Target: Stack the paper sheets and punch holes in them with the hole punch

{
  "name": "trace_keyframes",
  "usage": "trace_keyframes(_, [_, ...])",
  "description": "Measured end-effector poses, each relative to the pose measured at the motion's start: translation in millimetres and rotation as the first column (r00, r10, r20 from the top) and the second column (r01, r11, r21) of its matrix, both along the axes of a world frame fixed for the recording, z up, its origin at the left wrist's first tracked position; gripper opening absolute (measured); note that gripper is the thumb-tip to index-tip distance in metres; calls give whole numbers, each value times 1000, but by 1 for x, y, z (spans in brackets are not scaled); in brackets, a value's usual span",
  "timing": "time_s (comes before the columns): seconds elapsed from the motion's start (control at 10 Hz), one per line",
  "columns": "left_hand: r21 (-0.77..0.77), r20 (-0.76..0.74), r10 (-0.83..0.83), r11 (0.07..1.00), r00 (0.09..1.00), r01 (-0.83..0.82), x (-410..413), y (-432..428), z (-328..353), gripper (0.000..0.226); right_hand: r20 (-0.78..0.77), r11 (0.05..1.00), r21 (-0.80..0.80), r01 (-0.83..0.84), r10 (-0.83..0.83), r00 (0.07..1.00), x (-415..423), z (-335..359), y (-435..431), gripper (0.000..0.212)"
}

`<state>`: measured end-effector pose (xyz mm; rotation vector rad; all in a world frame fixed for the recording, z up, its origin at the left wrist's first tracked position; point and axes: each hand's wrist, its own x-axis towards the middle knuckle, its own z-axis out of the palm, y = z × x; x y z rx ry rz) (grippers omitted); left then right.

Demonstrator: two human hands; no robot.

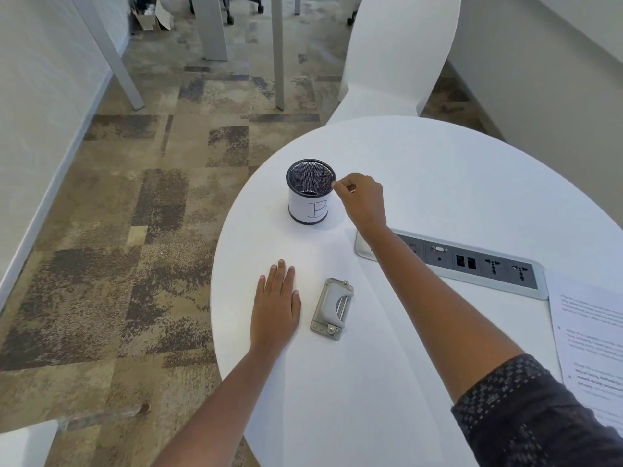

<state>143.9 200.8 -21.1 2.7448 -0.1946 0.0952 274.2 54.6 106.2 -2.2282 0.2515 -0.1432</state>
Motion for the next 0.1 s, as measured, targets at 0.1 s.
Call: trace_keyframes(0.1, [-9, 21, 11, 1000, 1000, -11, 1, -1, -3, 43, 11, 998, 2, 67, -67, 998, -21, -14, -19, 18])
